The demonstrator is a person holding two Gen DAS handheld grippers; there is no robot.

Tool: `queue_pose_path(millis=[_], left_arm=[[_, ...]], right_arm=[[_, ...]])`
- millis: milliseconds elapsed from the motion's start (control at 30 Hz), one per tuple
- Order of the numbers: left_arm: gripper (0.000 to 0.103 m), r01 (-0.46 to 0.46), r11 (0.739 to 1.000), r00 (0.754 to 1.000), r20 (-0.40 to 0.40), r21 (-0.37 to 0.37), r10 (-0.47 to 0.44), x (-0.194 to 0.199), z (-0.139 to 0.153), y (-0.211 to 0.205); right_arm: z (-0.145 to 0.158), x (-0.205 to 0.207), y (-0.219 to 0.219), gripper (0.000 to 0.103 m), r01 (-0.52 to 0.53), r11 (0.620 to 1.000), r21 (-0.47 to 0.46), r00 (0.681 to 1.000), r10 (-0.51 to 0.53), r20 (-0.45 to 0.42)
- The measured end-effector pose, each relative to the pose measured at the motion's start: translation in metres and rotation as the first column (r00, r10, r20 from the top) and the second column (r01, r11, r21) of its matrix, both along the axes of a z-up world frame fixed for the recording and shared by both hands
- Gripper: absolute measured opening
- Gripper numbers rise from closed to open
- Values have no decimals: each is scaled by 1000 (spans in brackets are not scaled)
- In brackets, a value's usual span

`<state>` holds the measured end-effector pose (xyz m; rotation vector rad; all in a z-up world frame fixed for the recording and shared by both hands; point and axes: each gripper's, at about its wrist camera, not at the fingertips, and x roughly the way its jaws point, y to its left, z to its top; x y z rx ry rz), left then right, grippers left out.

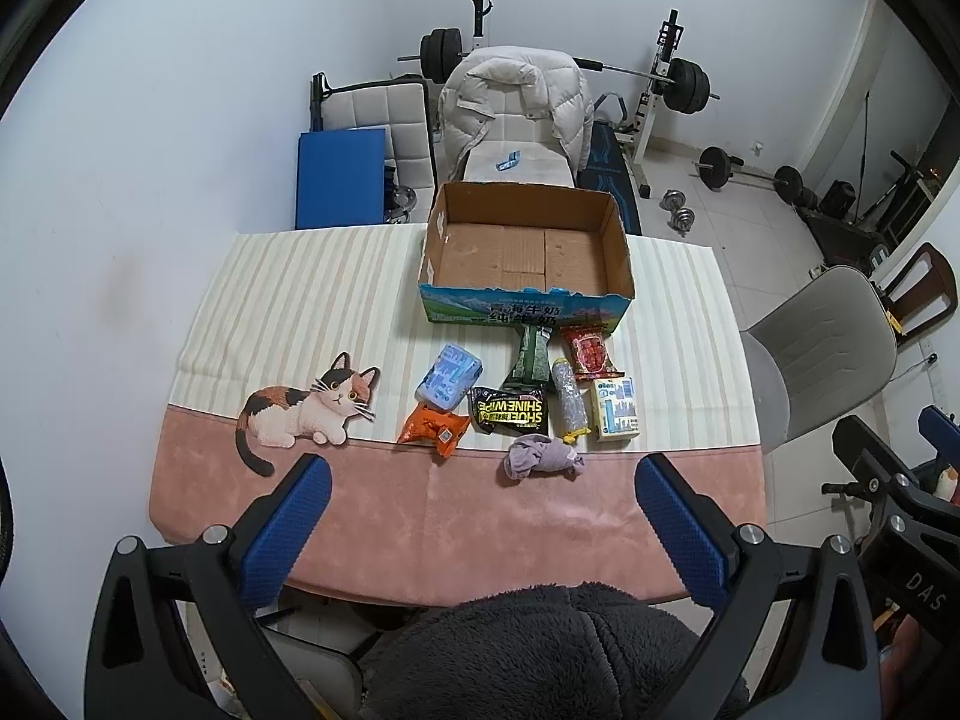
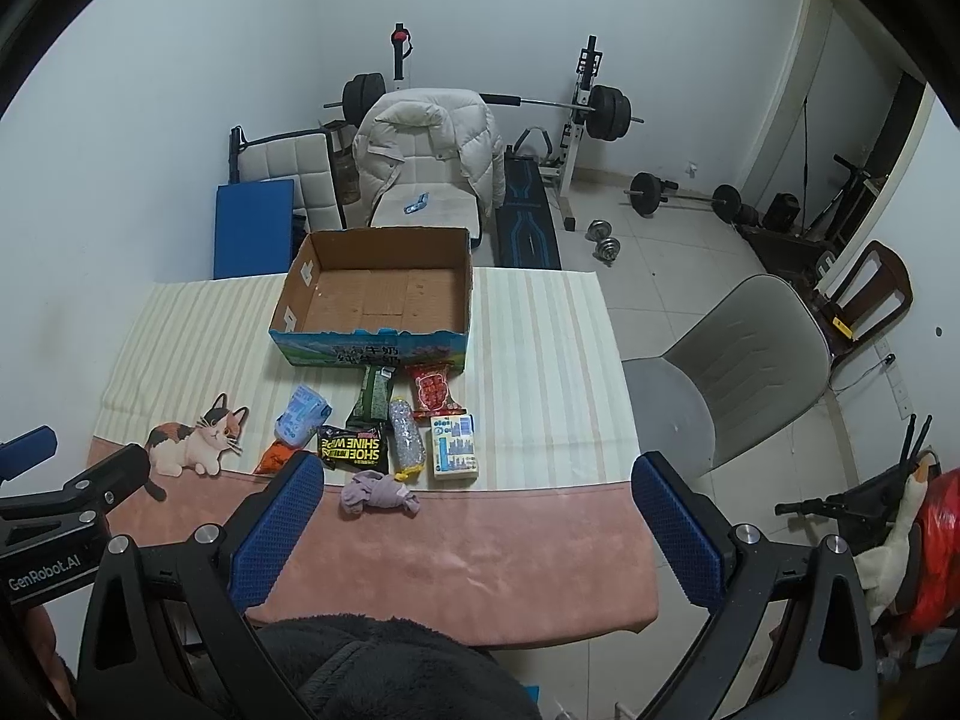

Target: Organize soft objects

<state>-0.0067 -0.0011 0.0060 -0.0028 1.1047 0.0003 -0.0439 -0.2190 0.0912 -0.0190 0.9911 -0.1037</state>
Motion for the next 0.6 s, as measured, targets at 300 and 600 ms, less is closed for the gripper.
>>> queue_pose_path(millis=[300,600], left_arm=[[103,3,1000,1000,7,0,-3,0,1,-2],[103,0,1000,1000,12,-4,0,0,4,-3]], right_arm=[[3,5,1,103,0,1000,-4,1000,0,4],[4,3,-1,103,-1,1000,-5,1000,1,9]])
